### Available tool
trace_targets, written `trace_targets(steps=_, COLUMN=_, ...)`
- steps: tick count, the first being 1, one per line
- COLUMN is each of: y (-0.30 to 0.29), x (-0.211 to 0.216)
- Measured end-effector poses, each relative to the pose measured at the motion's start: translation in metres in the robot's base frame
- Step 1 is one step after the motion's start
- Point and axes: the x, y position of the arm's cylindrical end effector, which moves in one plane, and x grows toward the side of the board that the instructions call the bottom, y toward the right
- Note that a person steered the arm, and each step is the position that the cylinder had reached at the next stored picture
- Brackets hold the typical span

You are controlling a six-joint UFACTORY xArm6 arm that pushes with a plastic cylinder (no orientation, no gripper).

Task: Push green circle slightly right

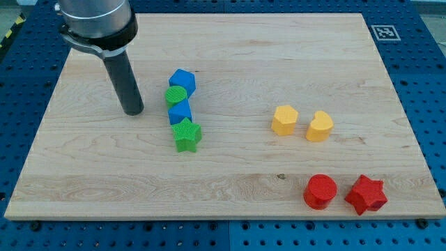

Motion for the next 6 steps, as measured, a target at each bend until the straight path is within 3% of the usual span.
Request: trace_targets(steps=6, y=0.049, x=-0.002)
